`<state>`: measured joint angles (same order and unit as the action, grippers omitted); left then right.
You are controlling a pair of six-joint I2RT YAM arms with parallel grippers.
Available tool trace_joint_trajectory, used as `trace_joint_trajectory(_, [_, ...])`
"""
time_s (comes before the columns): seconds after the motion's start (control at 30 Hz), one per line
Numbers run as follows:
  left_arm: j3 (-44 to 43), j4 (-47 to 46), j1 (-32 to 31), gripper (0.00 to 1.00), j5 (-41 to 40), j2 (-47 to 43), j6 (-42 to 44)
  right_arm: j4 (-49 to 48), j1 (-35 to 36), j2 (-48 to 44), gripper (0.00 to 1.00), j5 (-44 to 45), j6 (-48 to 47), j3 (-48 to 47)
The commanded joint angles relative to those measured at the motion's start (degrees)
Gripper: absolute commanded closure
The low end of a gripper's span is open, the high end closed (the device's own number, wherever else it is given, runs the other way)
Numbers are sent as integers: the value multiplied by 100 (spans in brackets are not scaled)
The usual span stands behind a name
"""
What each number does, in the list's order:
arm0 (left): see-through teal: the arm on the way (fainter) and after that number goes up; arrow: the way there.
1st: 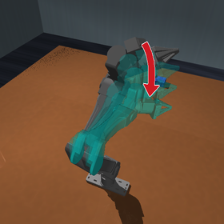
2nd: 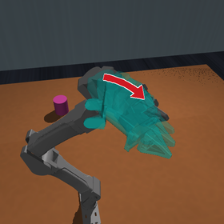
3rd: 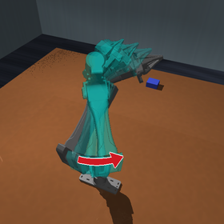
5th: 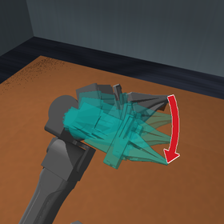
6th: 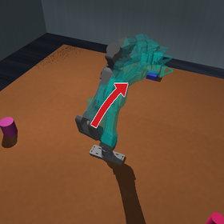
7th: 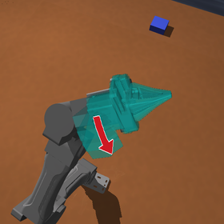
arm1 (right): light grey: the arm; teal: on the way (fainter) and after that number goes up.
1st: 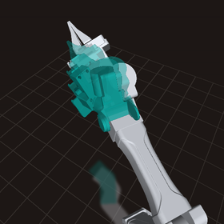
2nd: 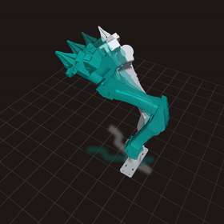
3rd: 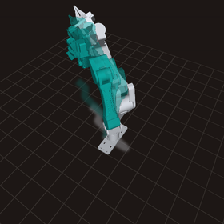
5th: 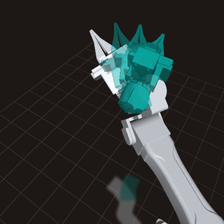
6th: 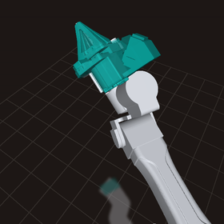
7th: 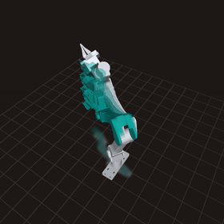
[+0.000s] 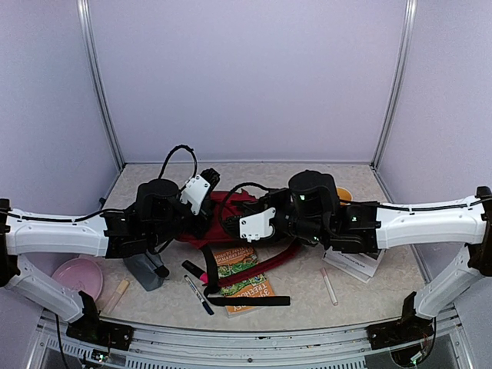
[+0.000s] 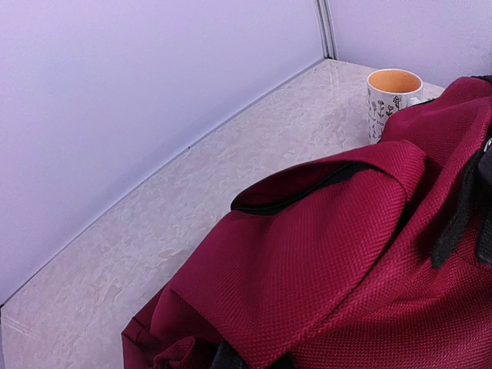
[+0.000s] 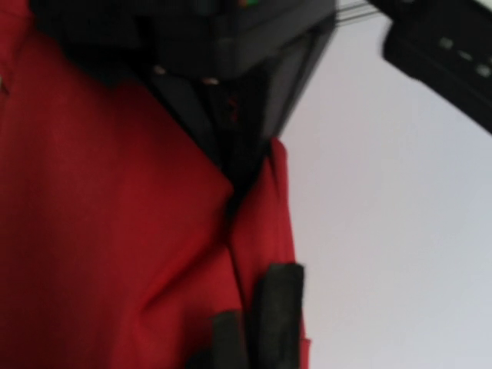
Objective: Pack the student bag
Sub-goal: Grab the largest pocket of the student bag, then adjust the largest pocket of the bag to the student bag.
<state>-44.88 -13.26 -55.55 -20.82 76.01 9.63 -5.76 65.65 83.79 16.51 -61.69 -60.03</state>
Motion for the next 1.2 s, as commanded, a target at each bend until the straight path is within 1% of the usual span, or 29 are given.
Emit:
trace_joint_trajectory(0.0, [-329,-431,-44,100,107,-120,-59,-23,-67,46,88,-223,201,-199])
trace_joint_trajectory(0.07, [-307,-422,-44,100,109,-129,-56,-134,-88,-11,97,-255,310,-218])
trace_joint_trajectory(0.13, [-278,-416,-41,100,125,-151,-72,-158,-136,-81,100,-362,485,-224])
trace_joint_trajectory(0.37, [-147,-400,72,100,238,-270,-271,-238,-446,-451,100,-912,1364,-136])
trace_joint_trajectory(0.47, [-89,-389,104,100,260,-314,-316,-182,-673,-601,100,-1316,1896,-107])
trace_joint_trajectory(0.6, [-32,-353,124,100,320,-357,-360,-108,-1063,-748,100,-2085,2600,-52])
trace_joint_trajectory(0.67, [-6,-323,123,100,362,-388,-422,-93,-1263,-767,100,-2296,2935,-29])
trace_joint_trajectory(0.87, [172,-374,110,100,479,-504,-641,-285,-1608,-859,100,-2459,3910,145])
trace_joint_trajectory(1.03, [245,-521,-12,100,604,-489,-649,-236,-1618,-735,100,-2555,4329,286])
trace_joint_trajectory(1.17, [171,-501,-160,100,335,-406,-500,-95,-1620,-715,100,-2465,4661,358])
